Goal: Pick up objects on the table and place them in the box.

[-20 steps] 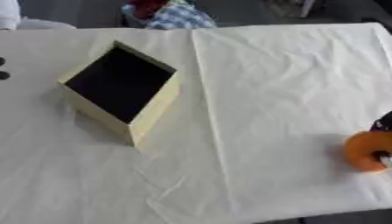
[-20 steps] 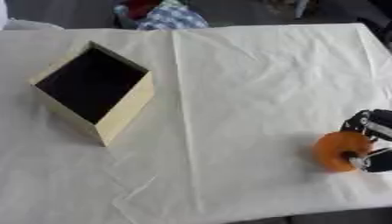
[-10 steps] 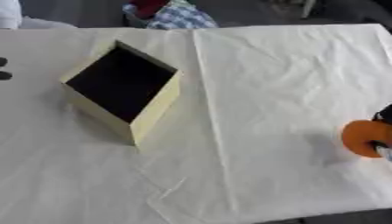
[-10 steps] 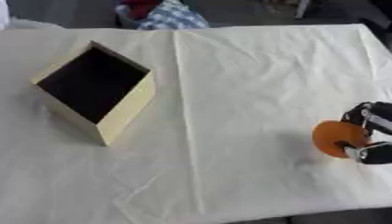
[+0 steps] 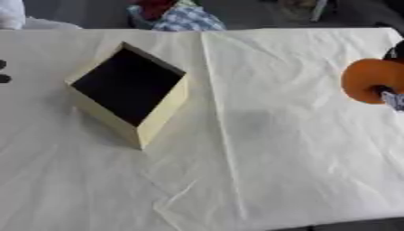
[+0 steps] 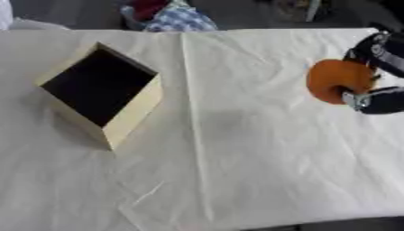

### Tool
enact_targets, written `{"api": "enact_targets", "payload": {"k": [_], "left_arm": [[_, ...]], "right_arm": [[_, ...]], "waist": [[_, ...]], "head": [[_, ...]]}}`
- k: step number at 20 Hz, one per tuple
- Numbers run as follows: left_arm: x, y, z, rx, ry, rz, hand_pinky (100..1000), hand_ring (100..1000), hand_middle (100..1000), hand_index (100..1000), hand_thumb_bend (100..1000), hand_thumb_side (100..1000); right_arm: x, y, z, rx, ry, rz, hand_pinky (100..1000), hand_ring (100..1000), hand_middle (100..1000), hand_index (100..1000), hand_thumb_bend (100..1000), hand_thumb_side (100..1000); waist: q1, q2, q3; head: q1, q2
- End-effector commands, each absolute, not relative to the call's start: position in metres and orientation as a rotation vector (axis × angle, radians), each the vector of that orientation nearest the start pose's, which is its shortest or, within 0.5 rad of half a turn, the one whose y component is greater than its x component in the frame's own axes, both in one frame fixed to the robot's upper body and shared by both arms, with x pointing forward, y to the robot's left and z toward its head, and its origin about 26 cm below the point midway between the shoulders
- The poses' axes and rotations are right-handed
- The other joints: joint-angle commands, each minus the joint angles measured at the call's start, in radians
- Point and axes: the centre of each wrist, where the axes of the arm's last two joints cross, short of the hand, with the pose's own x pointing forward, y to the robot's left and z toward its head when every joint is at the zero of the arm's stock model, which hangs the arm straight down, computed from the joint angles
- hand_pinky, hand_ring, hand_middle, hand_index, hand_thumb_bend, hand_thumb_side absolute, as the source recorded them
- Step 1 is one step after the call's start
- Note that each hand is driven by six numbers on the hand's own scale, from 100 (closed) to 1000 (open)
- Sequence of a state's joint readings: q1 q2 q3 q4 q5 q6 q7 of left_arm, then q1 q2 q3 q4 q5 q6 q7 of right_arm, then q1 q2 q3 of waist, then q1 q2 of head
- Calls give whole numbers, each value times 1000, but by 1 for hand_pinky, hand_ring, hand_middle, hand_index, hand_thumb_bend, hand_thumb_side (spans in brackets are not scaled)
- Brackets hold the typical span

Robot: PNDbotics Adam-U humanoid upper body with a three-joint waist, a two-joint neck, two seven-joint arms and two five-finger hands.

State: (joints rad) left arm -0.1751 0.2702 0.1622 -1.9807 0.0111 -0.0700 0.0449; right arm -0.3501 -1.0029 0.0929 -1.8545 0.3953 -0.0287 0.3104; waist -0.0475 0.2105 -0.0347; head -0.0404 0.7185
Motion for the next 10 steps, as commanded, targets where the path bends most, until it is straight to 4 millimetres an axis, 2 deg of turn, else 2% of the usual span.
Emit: {"api": "enact_targets", "payload": {"k": [1, 10], "left_arm": [[285, 303, 175, 296, -2262, -149, 615, 663, 700, 677, 100, 802], [286, 300, 175, 269, -2258, -160, 616, 662, 701, 671, 100, 802]], "right_arm": [[308, -338, 290, -988, -1652, 1549, 512, 529, 420, 525, 100, 100], [335, -301, 329, -952, -1798, 1590, 507, 527, 420, 530, 100, 100]], "waist": [[-1, -16, 4], [-4, -18, 21]], "head": [[-10, -11], [-27, -15]]}}
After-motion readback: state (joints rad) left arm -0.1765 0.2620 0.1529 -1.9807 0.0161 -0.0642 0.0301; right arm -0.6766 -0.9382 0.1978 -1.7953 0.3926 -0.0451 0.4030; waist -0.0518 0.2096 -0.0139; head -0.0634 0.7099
